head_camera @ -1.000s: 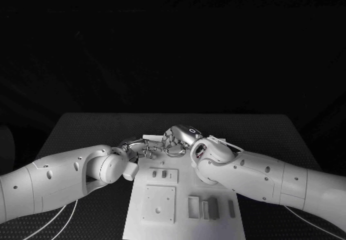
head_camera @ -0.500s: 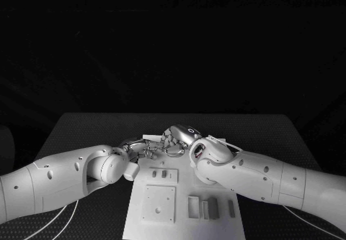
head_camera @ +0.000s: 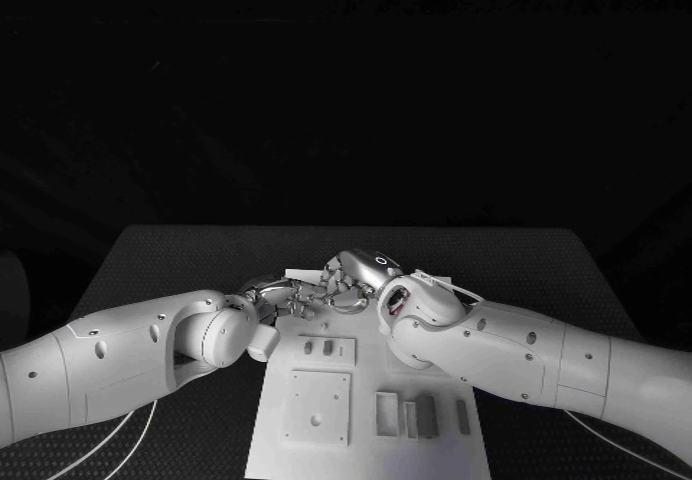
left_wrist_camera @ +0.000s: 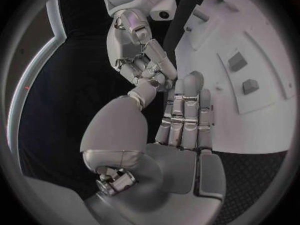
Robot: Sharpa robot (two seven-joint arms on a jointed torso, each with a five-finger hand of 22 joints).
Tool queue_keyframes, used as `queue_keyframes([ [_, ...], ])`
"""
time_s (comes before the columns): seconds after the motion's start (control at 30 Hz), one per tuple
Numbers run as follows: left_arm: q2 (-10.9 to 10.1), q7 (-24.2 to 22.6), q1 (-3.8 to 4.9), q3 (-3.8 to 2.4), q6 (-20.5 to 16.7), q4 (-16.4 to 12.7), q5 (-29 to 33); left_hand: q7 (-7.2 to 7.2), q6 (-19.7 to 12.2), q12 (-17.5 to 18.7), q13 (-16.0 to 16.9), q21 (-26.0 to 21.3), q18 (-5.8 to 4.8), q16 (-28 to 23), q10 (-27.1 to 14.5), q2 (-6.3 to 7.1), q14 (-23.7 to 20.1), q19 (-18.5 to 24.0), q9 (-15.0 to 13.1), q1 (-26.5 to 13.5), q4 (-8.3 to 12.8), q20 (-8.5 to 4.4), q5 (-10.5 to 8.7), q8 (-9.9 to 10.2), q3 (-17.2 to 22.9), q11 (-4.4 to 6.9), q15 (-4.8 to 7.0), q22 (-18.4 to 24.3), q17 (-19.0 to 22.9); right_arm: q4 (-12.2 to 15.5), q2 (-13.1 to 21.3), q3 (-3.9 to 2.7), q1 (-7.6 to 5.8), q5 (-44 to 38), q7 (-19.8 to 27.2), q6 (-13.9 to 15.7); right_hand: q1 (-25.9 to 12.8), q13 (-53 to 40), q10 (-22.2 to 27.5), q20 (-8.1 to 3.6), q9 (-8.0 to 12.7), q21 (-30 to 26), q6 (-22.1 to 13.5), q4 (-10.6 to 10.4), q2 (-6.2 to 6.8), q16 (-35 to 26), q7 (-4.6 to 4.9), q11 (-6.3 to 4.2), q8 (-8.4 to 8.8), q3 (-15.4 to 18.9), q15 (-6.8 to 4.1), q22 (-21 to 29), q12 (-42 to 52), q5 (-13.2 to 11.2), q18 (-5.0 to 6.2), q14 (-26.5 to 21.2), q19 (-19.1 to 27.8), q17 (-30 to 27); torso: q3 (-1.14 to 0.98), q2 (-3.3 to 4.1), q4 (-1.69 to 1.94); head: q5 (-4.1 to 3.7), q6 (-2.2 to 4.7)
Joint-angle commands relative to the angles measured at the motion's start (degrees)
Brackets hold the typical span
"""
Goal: Assemble the parts on the task board
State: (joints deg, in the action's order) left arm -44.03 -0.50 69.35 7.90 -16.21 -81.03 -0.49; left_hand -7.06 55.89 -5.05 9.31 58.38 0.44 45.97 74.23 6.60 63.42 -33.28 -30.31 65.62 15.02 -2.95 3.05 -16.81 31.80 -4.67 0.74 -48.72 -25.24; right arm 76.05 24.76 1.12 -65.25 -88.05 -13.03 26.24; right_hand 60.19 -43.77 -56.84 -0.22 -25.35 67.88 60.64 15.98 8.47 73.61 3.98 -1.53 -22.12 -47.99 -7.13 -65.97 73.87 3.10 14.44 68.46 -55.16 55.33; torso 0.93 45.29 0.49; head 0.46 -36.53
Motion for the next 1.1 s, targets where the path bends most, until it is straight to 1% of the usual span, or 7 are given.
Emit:
queue_keyframes([
  [0.03, 0.1, -1.0, 0.08, -0.07, -0.2, -0.2, -0.3, 0.05, 0.5, -0.1, -0.2, -0.3, -0.44, -0.1, 0.5, -0.70, 0.6, -0.4, 0.0, 0.4, 0.7, -3.09, -0.09, -0.3, 0.1, 0.10, 0.09, 0.1, -0.3, -0.1, 0.0, 0.01, 0.06, 0.0, 0.0, -0.8, -0.2, -0.1, -0.4, 0.06, -0.1, 0.4, 1.1, 0.0, 0.42, 0.2, 0.61, -0.08, -0.15, -0.4, -0.36, 0.1, 0.0, 0.0, 0.56, 0.1, -0.3, 0.1, -0.02, 0.01, -0.01, -0.02, -0.02],
  [0.2, 0.1, -1.4, 0.08, -0.07, -0.9, -0.1, -0.3, 0.42, 1.6, -0.3, -0.2, -0.3, -0.44, -0.1, 1.8, -1.75, 1.1, -0.6, 0.0, 1.7, 1.1, -3.19, -0.13, -0.7, 1.2, 0.58, 0.37, 0.1, -0.8, -0.1, 0.0, 0.01, 0.06, 0.0, 0.0, -0.9, -0.2, -0.1, -0.4, 0.05, -0.1, 0.4, 1.1, 0.0, 0.43, 0.1, 0.61, -0.08, -0.15, -0.4, -0.36, 0.1, 0.0, 0.0, 0.56, 0.1, -0.3, 0.1, -0.04, 0.00, -0.01, 0.03, -0.10],
  [0.67, -0.1, -2.0, 0.08, -0.07, -2.1, -0.1, -0.3, 1.20, 4.0, -0.9, -0.1, 0.0, -0.42, 0.2, 4.7, -2.76, 2.5, -1.7, -0.3, 2.7, 0.8, -3.68, -0.14, -1.9, 3.8, 1.74, 1.05, 0.0, -2.1, 0.0, -0.1, 0.01, 0.06, 0.6, 0.2, -1.2, -0.4, -0.1, -0.4, 0.05, -0.1, 0.4, 1.1, 0.0, 0.57, 0.1, 0.62, -0.06, -0.12, -0.4, -0.36, 0.1, 0.0, 0.0, 0.56, 0.1, -0.3, 0.1, 0.00, -0.01, -0.01, 0.06, -0.14],
  [0.8, -0.1, -1.8, 0.08, -0.07, -2.0, -0.1, -0.3, 1.36, 4.4, -0.9, -0.1, -0.1, -0.40, -0.1, 5.2, -2.63, 2.9, -1.7, -0.4, 2.5, 0.9, -3.90, -0.14, -2.1, 4.0, 1.90, 1.10, 0.0, -2.3, -0.2, -0.2, 0.01, 0.06, 1.3, 0.6, -1.2, -1.5, -0.2, 0.0, 0.14, 0.0, 0.3, 0.3, -0.1, 2.02, -0.2, 0.81, 0.12, 0.28, 0.5, -0.25, 0.3, -0.5, 0.1, 0.56, -0.2, -0.1, 0.1, 0.00, 0.01, -0.04, 0.13, -0.17],
  [0.9, -0.2, -1.8, 0.08, -0.07, -1.9, -0.1, -0.3, 1.39, 4.5, -0.9, -0.1, -0.2, -0.40, -0.2, 5.3, -2.64, 3.0, -1.8, -0.4, 2.5, 0.9, -3.95, -0.14, -2.1, 4.1, 1.94, 1.13, 0.0, -2.4, -0.4, -0.2, 0.02, 0.05, 1.7, 0.8, -1.1, -2.0, -0.2, 0.5, 0.22, 0.2, 0.1, -0.7, 0.0, 2.65, -0.5, 1.11, 0.39, 0.87, 1.4, -0.03, 0.4, -0.8, 0.1, 0.56, -0.6, 0.1, 0.1, 0.01, 0.01, -0.02, 0.13, -0.17],
  [1.03, -0.2, -1.8, 0.08, -0.07, -2.0, -0.1, -0.4, 1.43, 4.6, -0.9, -0.1, -0.2, -0.41, -0.3, 5.4, -2.69, 3.2, -1.8, -0.4, 2.5, 0.9, -4.01, -0.13, -2.1, 4.2, 1.99, 1.18, 0.0, -2.4, -0.4, -0.1, 0.02, 0.05, 2.1, 1.1, -0.9, -2.1, -0.4, 1.1, 0.37, 0.6, -0.1, -2.4, 0.1, 3.15, -0.8, 1.76, 0.98, 1.93, 2.4, 0.52, 0.6, -1.0, 0.2, 0.56, -1.1, 0.6, 0.2, 0.02, -0.03, -0.01, 0.12, -0.24],
  [1.1, -0.3, -1.8, 0.08, -0.07, -2.1, 0.0, -0.4, 1.45, 4.6, -0.9, -0.1, -0.2, -0.41, -0.4, 5.5, -2.69, 3.3, -1.9, -0.4, 2.5, 1.0, -4.03, -0.13, -2.1, 4.2, 2.00, 1.20, 0.0, -2.5, -0.4, 0.0, 0.02, 0.04, 2.3, 1.4, -0.4, -1.8, -0.5, 1.7, 0.52, 1.1, -0.4, -4.2, 0.3, 3.62, -1.0, 2.37, 1.55, 2.98, 2.8, 1.04, 0.7, -1.2, 0.3, 0.56, -1.5, 1.1, 0.2, 0.00, -0.01, 0.00, 0.14, -0.23],
])
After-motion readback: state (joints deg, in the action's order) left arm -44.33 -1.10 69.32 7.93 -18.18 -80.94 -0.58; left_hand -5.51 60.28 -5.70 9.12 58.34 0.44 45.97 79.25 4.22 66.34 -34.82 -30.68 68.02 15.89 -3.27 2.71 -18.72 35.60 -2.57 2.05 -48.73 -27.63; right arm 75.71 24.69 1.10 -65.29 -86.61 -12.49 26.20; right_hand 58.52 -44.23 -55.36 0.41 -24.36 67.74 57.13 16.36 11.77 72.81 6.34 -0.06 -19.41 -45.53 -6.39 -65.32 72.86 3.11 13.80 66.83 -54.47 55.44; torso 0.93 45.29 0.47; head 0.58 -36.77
